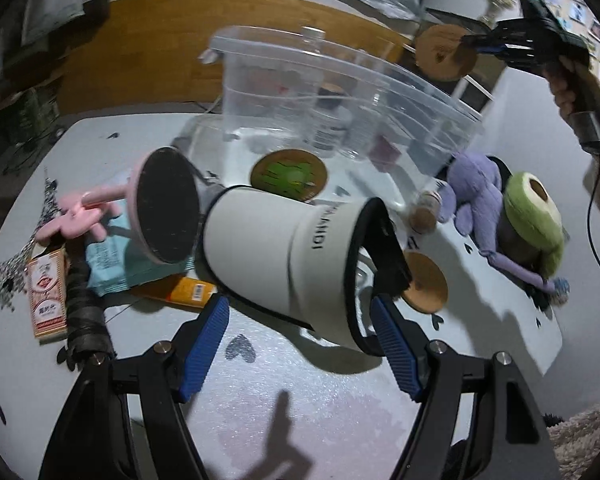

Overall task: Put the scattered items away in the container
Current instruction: 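Carry the coaster with the right gripper over the clear plastic box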

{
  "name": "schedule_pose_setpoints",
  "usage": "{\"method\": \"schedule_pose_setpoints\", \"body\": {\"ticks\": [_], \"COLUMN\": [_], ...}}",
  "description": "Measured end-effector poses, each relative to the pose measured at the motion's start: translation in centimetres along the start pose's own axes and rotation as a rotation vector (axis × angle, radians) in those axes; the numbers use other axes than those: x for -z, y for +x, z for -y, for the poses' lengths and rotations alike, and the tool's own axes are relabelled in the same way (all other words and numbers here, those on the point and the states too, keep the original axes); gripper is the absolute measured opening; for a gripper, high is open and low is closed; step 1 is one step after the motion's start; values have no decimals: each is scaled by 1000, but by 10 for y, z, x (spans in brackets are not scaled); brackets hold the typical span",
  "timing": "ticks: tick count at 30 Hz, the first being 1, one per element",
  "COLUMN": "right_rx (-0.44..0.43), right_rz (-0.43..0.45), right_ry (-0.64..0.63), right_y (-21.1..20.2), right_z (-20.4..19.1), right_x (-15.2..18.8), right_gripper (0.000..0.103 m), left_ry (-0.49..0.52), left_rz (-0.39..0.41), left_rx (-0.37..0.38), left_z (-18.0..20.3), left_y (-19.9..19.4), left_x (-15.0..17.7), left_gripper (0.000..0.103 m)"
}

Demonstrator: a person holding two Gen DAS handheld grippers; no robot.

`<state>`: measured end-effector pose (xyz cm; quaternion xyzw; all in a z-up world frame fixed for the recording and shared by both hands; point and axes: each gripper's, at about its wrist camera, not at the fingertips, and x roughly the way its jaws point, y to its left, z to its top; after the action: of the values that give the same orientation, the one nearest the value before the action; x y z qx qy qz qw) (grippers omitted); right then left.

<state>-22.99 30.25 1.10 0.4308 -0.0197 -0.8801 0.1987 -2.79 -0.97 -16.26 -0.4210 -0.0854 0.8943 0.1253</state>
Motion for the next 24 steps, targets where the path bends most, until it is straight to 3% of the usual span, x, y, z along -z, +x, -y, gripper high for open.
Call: {"method": "schedule_pose_setpoints", "body": {"ticks": [7,11,15,24], "right_rx": [-4,-27,-30,-52], "right_rz": [-211,-374,-504,-633], "right_ry": [-329,-442,-426,-247], "right_y": [77,124,163,205], "right_z": [-66,-83,-81,-36], "right_x": [-10,-3,0,2], "right_gripper": [10,10,10,10], "left_ry": [-45,-84,-116,-141], "left_rz": [0,-5,-5,-20], "left_rx": [-35,-52,-69,-64], "left_z": [-25,-44,-59,-71], "left_y": [1,4,8,21], "left_x": [-6,-10,-14,-21], "left_gripper": [73,73,73,73]}}
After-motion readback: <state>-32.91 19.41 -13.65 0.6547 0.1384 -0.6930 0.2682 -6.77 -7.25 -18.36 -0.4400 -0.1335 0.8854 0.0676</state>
